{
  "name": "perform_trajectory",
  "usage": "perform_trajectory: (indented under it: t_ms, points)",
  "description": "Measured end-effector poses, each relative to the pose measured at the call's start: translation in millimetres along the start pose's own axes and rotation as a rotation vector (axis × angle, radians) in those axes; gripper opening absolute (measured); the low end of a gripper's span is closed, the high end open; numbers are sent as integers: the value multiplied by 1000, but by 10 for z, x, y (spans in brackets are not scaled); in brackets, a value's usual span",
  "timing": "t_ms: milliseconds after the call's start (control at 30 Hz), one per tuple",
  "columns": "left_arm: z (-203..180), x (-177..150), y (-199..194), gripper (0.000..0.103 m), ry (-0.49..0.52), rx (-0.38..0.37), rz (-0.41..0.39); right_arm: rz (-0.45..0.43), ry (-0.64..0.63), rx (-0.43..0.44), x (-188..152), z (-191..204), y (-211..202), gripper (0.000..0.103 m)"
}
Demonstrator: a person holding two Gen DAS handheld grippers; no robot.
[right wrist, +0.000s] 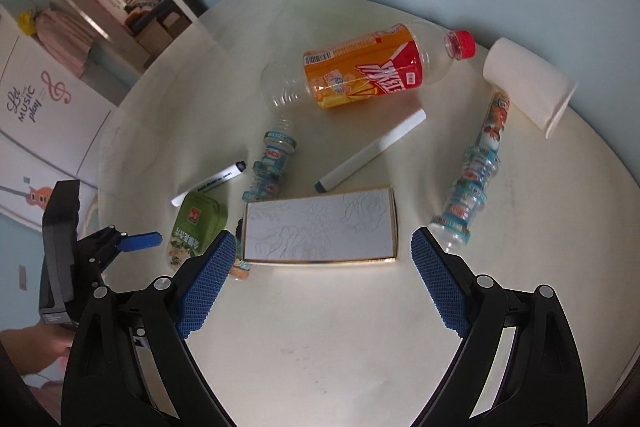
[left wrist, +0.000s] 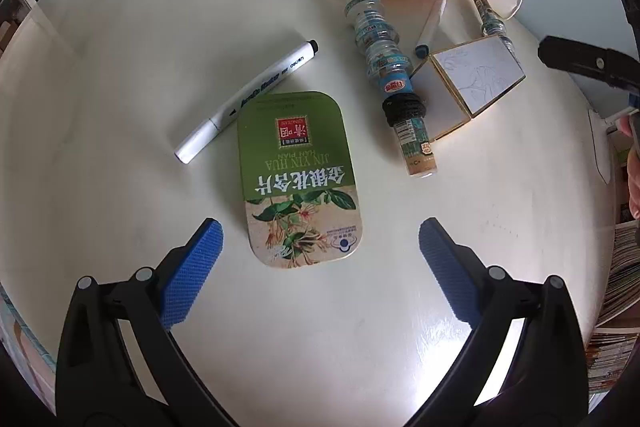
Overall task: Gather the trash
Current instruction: 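Move both open tools back over the table toward the green tin, then grasp the green tin with the left tool while the right tool grasps the rose picture card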
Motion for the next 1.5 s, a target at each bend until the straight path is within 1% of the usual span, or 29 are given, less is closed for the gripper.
perform_trajectory:
  t_ms: [100, 200, 233, 267, 300, 400, 433, 533, 567, 700, 833, 867, 933, 967, 1033, 1100, 1133, 1200, 1267, 1333, 1367, 1500]
  points:
    - [-20, 43, 74, 95, -13, 12, 22, 25, -49, 29, 181, -59, 114, 89]
    - [-33, 63, 118, 94, -17, 23, 26, 69, -90, 39, 325, -105, 267, 89]
    - [-40, 69, 136, 93, -16, 22, 30, 83, -99, 46, 366, -122, 316, 89]
    - [-49, 79, 165, 88, -15, 24, 39, 95, -106, 58, 396, -133, 355, 89]
    - [-55, 86, 192, 86, -14, 30, 49, 101, -113, 77, 429, -144, 391, 89]
    - [-92, 86, 199, 85, 0, 52, 43, 129, -112, 157, 480, -158, 468, 89]
    - [-100, 86, 197, 84, 3, 56, 41, 142, -109, 190, 474, -151, 489, 90]
    - [-107, 84, 174, 72, 21, 87, 30, 178, -117, 251, 389, -103, 540, 90]
    - [-109, 76, 157, 63, 28, 98, 25, 188, -128, 261, 332, -74, 542, 90]
    - [-101, 2, 137, 62, 51, 91, 36, 233, -173, 270, 17, 62, 496, 90]
    - [-115, -66, 130, 62, 75, 81, 48, 240, -221, 247, -282, 211, 458, 90]
    - [-118, -102, 126, 62, 84, 77, 53, 240, -231, 233, -347, 248, 455, 90]
    - [-122, -151, 123, 62, 95, 79, 54, 239, -259, 173, -447, 326, 475, 90]
    - [-103, -198, 133, 61, 105, 83, 54, 232, -271, 148, -474, 358, 485, 90]
    - [-81, -246, 141, 61, 108, 81, 59, 215, -277, 131, -475, 401, 508, 89]
    - [-51, -255, 131, 61, 94, 65, 63, 201, -276, 92, -450, 447, 555, 89]
    - [-26, -265, 118, 61, 83, 49, 62, 191, -284, 59, -445, 488, 582, 89]
    - [29, -255, 99, 61, 67, 42, 57, 177, -316, 25, -402, 542, 620, 88]
    - [74, -261, 71, 61, 58, 34, 52, 176, -339, -6, -387, 603, 646, 80]
    - [122, -270, 34, 61, 51, 24, 43, 188, -342, -27, -374, 587, 675, 59]
    - [143, -278, 14, 60, 48, 26, 37, 193, -343, -27, -369, 596, 683, 56]
    - [199, -327, -58, 60, 31, 19, 22, 197, -334, -44, -288, 595, 643, 54]
Point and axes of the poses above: each gripper's, at about its wrist camera, not at the fingertips, and y roughly the way its jaws point, z to its left, x to its top, the point moved 4 cm from there along y, roughly the way its jaws point, and after that the axes turned 15 degrees about z, right-handed, at the moved point
